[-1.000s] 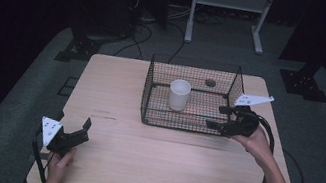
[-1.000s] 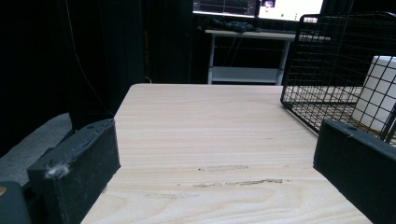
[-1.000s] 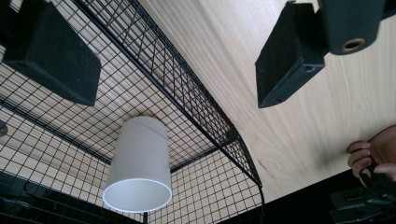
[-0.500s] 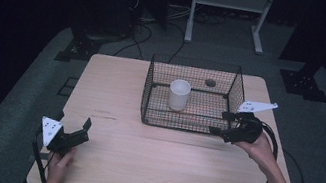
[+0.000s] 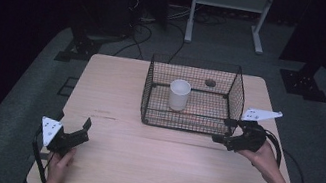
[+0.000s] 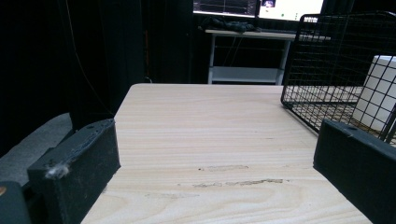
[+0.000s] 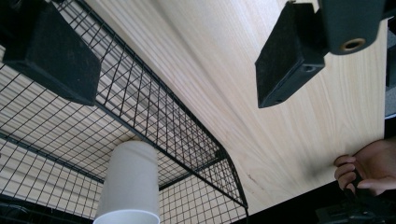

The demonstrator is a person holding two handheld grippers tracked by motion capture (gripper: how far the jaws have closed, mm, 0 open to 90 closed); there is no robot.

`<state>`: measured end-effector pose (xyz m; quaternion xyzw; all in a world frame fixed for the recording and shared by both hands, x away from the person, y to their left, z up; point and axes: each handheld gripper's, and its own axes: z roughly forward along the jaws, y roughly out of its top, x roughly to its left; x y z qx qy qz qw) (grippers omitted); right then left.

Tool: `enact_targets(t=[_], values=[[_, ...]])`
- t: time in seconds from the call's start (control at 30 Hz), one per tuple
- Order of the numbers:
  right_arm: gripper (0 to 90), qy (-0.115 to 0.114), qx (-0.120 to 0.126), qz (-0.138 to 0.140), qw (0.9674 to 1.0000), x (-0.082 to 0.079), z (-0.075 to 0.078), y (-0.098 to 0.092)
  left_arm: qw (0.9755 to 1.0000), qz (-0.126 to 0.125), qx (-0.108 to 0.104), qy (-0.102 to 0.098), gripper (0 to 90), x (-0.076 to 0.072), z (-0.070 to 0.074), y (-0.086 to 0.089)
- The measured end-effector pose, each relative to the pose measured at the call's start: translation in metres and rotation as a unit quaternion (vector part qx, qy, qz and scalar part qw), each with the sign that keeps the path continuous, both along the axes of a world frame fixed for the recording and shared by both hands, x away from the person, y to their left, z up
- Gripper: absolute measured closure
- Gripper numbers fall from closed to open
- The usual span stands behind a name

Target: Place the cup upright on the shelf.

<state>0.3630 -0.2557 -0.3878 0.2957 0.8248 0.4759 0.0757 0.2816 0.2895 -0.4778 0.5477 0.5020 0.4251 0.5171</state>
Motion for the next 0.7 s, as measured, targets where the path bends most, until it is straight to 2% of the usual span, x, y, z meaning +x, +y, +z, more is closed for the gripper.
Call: enact_targets(t=[0.07, 0.2, 0.4, 0.53, 0.6, 0.7], values=[[13.4, 0.005, 0.003, 0.002, 1.0000, -0.002, -0.001, -0.001, 1.0000, 0.000, 0.000, 0.000, 0.0, 0.000, 0.000, 0.000], [13.5, -0.001, 0.000, 0.000, 1.0000, -0.006, -0.003, -0.002, 1.0000, 0.000, 0.000, 0.000, 0.0, 0.000, 0.000, 0.000], [13.4, 0.010, -0.001, -0.009, 0.9999, -0.010, -0.013, -0.010, 1.0000, 0.000, 0.000, 0.000, 0.0, 0.000, 0.000, 0.000], [13.4, 0.007, 0.018, -0.013, 0.9997, -0.014, -0.014, -0.013, 1.0000, 0.000, 0.001, 0.000, 0.0, 0.000, 0.000, 0.000], [13.4, 0.001, 0.020, -0.017, 0.9997, -0.017, -0.016, -0.014, 1.0000, 0.000, 0.000, 0.000, 0.0, 0.000, 0.000, 0.000], [13.4, 0.007, 0.019, -0.019, 0.9996, -0.020, -0.021, -0.016, 1.0000, 0.000, 0.000, 0.000, 0.0, 0.000, 0.000, 0.000]])
